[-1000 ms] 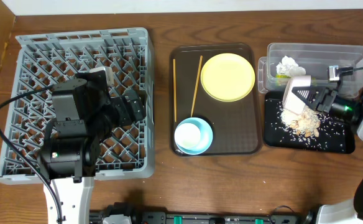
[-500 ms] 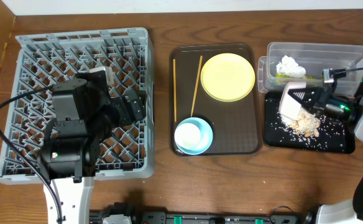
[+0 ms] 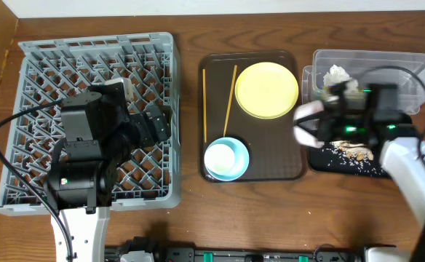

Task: Sort waste into correct bins and load items into the dishwasher
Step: 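Return the pink bowl to the brown tray and release it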

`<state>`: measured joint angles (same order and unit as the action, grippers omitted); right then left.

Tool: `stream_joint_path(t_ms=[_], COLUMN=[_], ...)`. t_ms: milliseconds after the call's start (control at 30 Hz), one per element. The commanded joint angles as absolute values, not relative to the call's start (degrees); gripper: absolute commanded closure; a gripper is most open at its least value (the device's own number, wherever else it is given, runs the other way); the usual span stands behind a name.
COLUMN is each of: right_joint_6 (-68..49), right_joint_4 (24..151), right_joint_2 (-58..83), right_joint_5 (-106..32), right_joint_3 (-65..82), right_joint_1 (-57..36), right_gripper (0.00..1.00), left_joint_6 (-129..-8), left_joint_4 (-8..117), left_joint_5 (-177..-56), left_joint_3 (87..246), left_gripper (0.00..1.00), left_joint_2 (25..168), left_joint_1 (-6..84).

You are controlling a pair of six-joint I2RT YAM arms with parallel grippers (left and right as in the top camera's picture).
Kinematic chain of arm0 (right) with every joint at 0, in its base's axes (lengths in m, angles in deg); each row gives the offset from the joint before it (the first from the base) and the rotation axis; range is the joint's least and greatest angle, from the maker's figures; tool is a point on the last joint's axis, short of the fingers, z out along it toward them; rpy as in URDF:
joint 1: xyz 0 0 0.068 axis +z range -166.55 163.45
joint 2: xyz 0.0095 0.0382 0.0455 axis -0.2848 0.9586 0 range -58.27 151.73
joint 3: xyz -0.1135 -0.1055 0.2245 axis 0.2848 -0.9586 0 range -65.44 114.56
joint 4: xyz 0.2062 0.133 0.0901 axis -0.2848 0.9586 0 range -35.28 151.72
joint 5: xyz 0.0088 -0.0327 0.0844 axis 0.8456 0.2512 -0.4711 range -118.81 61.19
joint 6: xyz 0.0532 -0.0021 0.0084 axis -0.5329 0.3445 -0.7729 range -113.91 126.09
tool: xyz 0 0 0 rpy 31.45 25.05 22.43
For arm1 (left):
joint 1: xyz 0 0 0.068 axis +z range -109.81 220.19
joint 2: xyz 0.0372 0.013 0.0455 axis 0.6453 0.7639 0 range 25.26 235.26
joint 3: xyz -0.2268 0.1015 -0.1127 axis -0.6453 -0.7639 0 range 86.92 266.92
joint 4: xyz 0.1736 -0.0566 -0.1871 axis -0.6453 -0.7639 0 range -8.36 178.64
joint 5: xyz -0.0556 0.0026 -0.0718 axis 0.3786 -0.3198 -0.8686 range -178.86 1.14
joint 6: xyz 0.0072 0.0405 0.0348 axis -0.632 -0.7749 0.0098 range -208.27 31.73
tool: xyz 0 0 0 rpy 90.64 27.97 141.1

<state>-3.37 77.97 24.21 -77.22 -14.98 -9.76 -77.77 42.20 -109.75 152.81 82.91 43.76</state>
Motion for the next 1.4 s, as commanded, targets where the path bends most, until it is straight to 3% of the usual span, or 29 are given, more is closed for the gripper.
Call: stream_joint_path(t_ms=[0, 233, 367, 500, 533, 600, 633, 667, 1000, 1367], right_joint_6=[1.0, -0.7, -4.3, -4.6, -4.6, -4.6, -4.5, -4.4, -5.7, -7.2], right_joint_4=[81.4, 82.5, 81.9, 81.4, 81.4, 82.1, 82.8, 84.6, 94.5, 95.3], right_joint_2=[20.4, 27.6, 33.0, 35.2, 35.2, 34.3, 33.9, 32.9, 30.1, 31.2], right_joint_5=[-57.0, -30.4, -19.4, -19.5, -20.0, -21.2, -22.0, -23.9, -31.1, -39.6], right_joint_3=[-11.1, -10.9, -10.9, -10.9, -10.8, -10.0, -9.3, -7.3, 4.6, 5.7], right_joint_1=[1.5, 23.7, 26.7, 26.5, 26.5, 26.5, 26.5, 26.5, 26.2, 26.2], right_gripper=[0.99, 0.99, 0.99, 0.99, 0.88, 0.57, 0.48, 0.46, 0.49, 0.50], left_joint_6=[-78.1, -78.1, -78.1, -78.1, -78.1, -78.1, -78.1, -78.1, -78.1, -78.0], left_joint_4=[42.2, 42.2, 42.2, 42.2, 42.2, 42.2, 42.2, 42.2, 42.2, 42.2], left_joint_5=[-110.3, -110.3, -110.3, -110.3, -110.3, -110.3, -110.3, -110.3, -110.3, -110.4], left_joint_3=[153.8, 153.8, 153.8, 153.8, 153.8, 153.8, 153.8, 153.8, 153.8, 153.8], left_gripper=[0.04, 0.04, 0.04, 0.04, 0.04, 0.04, 0.04, 0.04, 0.04, 0.04], left_joint_2=[82.9, 82.9, 82.9, 82.9, 82.9, 82.9, 82.9, 82.9, 82.9, 82.9], left_joint_1=[43.6, 43.6, 43.6, 43.6, 43.6, 43.6, 43.6, 43.6, 43.6, 43.6])
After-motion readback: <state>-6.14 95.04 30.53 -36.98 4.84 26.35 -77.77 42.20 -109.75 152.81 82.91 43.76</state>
